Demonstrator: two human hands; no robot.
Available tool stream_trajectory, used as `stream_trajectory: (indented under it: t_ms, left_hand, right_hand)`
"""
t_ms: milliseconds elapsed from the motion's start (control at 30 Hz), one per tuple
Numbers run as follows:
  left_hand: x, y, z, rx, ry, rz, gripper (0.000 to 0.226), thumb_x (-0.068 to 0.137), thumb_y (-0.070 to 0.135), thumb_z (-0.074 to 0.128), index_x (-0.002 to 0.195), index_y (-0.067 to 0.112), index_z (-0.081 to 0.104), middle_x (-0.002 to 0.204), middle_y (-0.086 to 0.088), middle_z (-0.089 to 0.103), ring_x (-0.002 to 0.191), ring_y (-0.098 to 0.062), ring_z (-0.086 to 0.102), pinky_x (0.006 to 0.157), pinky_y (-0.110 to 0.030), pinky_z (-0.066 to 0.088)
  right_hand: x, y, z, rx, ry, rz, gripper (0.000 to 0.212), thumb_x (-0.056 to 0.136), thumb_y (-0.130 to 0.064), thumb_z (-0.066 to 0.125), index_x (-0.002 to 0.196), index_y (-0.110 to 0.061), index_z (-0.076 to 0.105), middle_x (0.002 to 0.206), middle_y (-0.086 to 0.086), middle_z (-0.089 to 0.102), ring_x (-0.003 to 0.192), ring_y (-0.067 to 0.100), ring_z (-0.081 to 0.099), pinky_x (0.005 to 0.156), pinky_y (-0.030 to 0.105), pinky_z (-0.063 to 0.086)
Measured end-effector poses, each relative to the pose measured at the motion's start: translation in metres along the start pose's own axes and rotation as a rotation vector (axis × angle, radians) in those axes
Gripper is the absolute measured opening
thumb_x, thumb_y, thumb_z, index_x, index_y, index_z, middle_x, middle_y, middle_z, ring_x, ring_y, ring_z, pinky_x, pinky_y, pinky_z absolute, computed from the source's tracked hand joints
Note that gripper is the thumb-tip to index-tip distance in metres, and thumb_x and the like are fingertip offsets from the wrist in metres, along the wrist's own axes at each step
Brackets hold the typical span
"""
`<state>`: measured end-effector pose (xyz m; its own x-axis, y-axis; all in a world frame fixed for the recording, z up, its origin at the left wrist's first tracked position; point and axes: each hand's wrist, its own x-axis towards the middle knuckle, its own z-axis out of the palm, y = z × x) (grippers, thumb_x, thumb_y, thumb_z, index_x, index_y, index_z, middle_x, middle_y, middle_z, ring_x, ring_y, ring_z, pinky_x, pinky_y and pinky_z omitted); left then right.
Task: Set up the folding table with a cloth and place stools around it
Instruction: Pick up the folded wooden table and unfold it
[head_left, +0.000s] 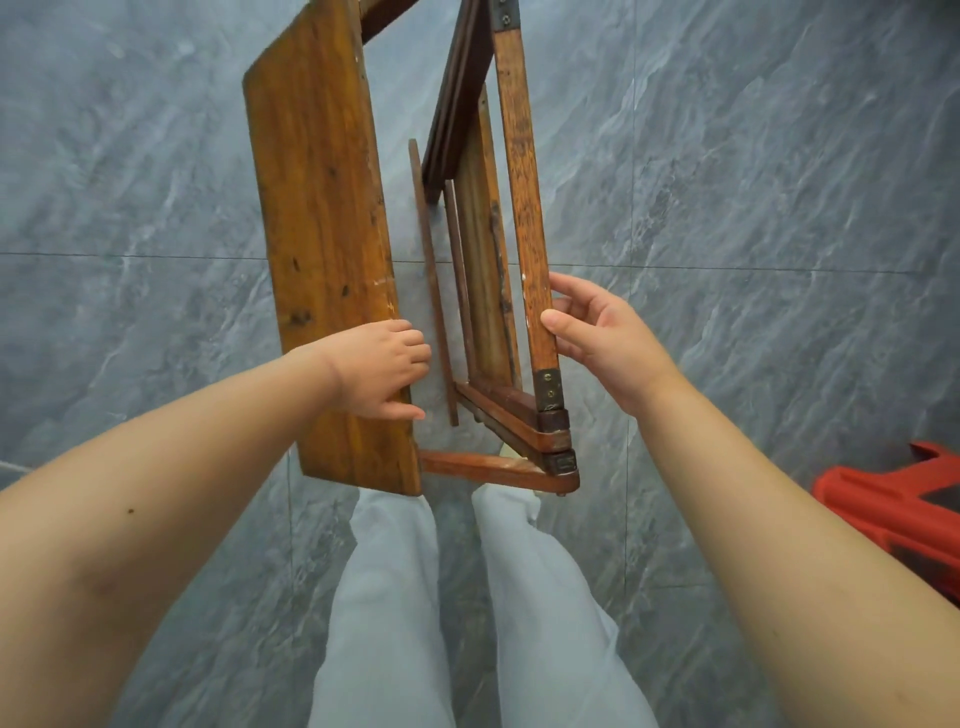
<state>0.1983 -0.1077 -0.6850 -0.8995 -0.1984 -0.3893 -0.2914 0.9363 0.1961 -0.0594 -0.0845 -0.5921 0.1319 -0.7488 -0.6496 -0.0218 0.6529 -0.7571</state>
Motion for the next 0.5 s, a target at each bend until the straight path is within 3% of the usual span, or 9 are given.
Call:
stream_trajectory:
  t_ms: [300,500]
  left_hand:
    - [-0.061,0.003,-0.026,0.016,0.02,-0.038,0.072,0.091,0.067,0.014,0.103,0.018,0.066,0.101,0.003,0.062,0.094,-0.016,0.053,0.093,-0.031,0.039]
    - [-0.066,0.009,-0.042,-0.009,0.024,-0.08,0.077,0.089,0.068,0.008,0.097,0.019,0.066,0.092,0.005,0.06,0.086,-0.013,0.05,0.087,-0.03,0.04]
  right_hand:
    - [0.002,-0.003,0.023,-0.036,-0.019,0.021,0.043,0.094,-0.003,0.051,0.137,-0.011,0.047,0.103,0.015,0.06,0.101,0.023,0.063,0.09,0.033,0.055]
    - [-0.004,-0.005,0.025,-0.041,0.03,0.027,0.047,0.095,-0.004,0.05,0.14,-0.015,0.042,0.102,0.009,0.065,0.1,0.018,0.066,0.085,0.027,0.056]
